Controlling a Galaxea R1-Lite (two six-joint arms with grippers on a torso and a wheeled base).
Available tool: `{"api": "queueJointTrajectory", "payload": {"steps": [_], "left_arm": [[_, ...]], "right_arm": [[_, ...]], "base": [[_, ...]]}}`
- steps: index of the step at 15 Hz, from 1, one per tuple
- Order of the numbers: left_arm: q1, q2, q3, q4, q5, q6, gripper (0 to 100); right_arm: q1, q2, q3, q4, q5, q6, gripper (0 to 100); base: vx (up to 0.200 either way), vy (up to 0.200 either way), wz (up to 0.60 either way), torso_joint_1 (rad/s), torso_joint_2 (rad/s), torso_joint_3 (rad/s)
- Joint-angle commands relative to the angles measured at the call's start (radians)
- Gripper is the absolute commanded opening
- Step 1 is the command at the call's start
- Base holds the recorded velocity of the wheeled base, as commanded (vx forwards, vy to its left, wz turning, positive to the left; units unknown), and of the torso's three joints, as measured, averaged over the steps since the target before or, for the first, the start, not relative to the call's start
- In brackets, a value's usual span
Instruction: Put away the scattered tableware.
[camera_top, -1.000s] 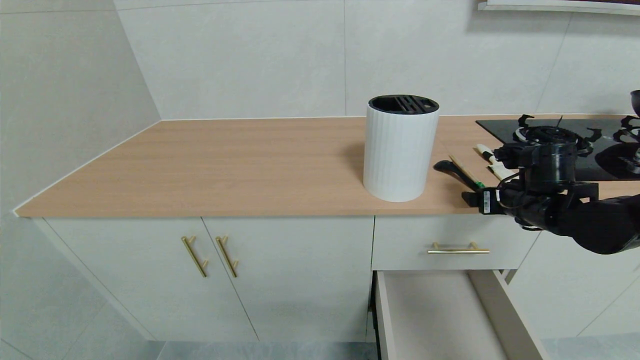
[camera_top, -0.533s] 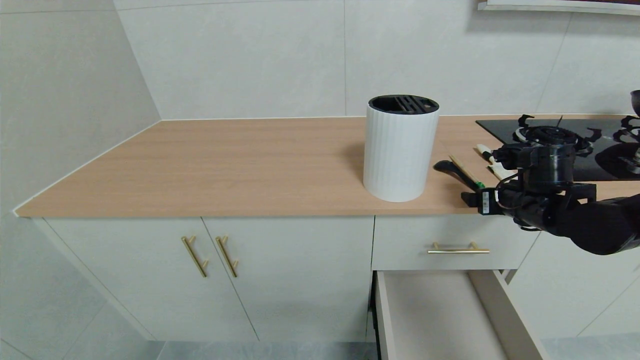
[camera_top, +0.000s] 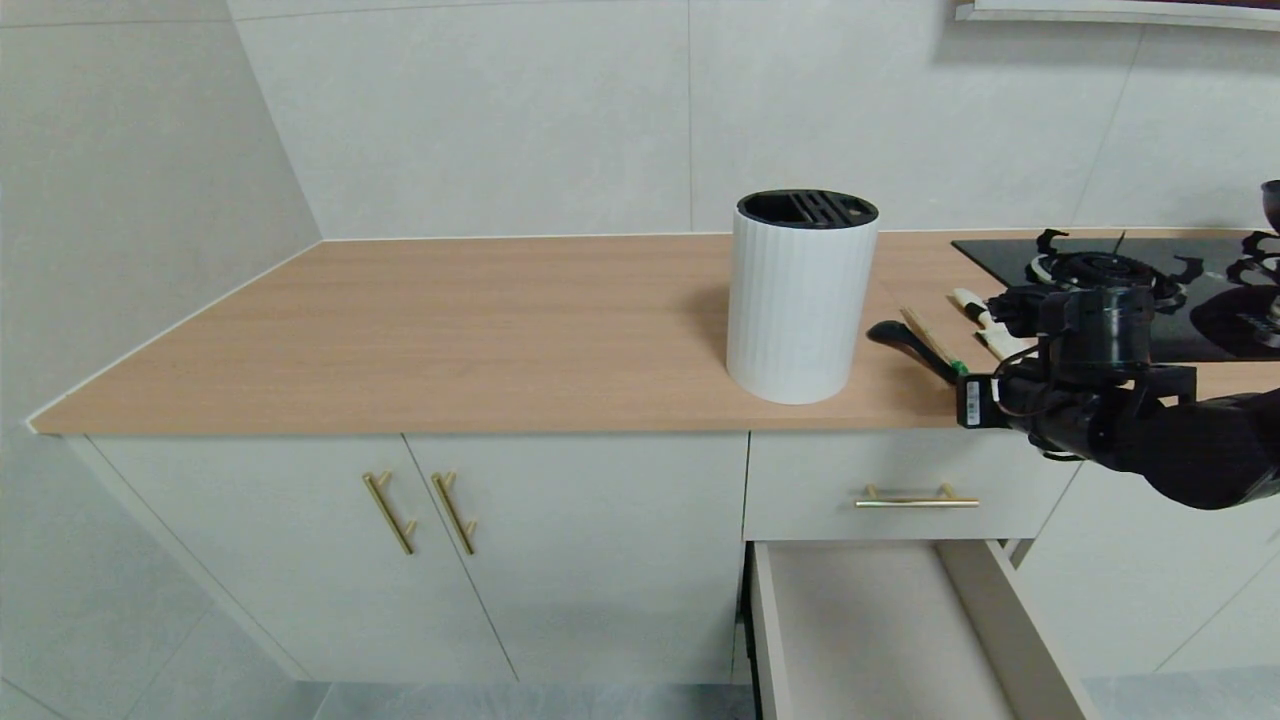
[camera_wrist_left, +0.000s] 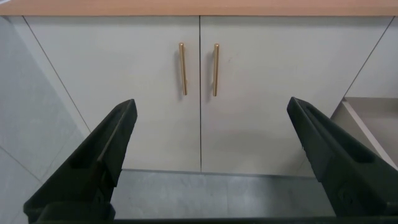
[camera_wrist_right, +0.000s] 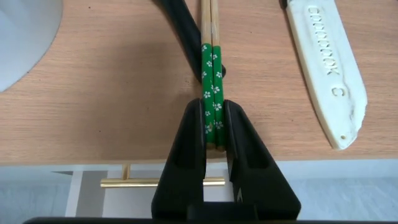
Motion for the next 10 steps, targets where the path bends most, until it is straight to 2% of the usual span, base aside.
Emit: {"api": "queueJointTrajectory", "payload": {"steps": [1,4,6,7,9,10], "left_arm": [[0.000,0.000,0.000,0.000,0.000,0.000,100],[0.000,0.000,0.000,0.000,0.000,0.000,100],[0.000,0.000,0.000,0.000,0.000,0.000,100],[0.000,0.000,0.000,0.000,0.000,0.000,100],[0.000,0.000,0.000,0.000,0.000,0.000,100],[0.000,0.000,0.000,0.000,0.000,0.000,100]], "right_arm": [[0.000,-0.028,0.005,-0.001,0.000,0.000,0],[0.006,-0.144,0.052,0.029,0.000,-0.003,0],[0.037,-0.254,0.080,0.110,0.000,-0.003,0],[0.072,-0.389,0.101,0.243,0.002,0.000,0],[0.095,-0.535,0.109,0.421,0.002,0.002,0],[0.098,-0.559,0.110,0.460,0.003,0.002,0]], "base": [[0.000,0.000,0.00,0.000,0.00,0.000],[0.000,0.000,0.00,0.000,0.00,0.000],[0.000,0.000,0.00,0.000,0.00,0.000],[0.000,0.000,0.00,0.000,0.00,0.000],[0.000,0.000,0.00,0.000,0.00,0.000],[0.000,0.000,0.00,0.000,0.00,0.000]]}}
